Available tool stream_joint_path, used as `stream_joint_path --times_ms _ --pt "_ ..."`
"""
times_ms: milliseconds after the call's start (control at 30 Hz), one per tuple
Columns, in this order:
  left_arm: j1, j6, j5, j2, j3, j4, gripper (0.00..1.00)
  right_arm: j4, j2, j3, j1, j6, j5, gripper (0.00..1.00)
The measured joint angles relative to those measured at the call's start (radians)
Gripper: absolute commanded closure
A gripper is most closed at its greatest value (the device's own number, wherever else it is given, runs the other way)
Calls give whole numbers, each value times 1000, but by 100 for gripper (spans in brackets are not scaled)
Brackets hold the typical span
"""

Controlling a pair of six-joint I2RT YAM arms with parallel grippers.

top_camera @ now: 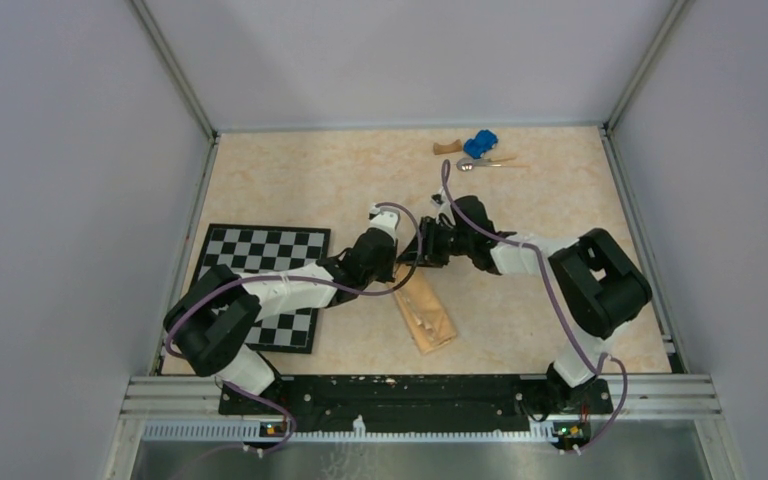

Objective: Fold the napkin into a case and place the utensils inside
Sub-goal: Grasp the top corner of the smaller rectangle folded napkin from the folded napkin.

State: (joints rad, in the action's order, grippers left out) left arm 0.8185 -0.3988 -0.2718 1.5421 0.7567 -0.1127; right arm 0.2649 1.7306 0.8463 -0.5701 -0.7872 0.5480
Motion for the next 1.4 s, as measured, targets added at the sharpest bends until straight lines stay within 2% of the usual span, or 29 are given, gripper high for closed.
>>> stream_joint_path --times_ms 333,533,667,800,867,1067,1233,1400 --pt "0 0 13 0 0 0 100 -3 61 32 -15 17 3 100" --pt "-8 -1 5 4 0 7 100 40 171 69 -83 -23 -44 100" --pt "-9 -17 12 7 0 4 100 133 232 68 -92 -87 -28 73" --pt "-11 -23 5 -2 -1 -19 100 99 167 39 -63 -60 -56 63" --pt "-11 -24 11 -2 -5 -31 100 47 111 15 -40 -25 -49 61" --pt "-12 -28 26 -1 -27 -32 100 0 -39 -42 5 22 14 62" --pt "-12 -30 31 -1 -27 -33 100 -12 -43 -42 31 45 19 79" --pt "-12 -31 36 -1 -27 -33 100 6 23 -35 31 51 19 84"
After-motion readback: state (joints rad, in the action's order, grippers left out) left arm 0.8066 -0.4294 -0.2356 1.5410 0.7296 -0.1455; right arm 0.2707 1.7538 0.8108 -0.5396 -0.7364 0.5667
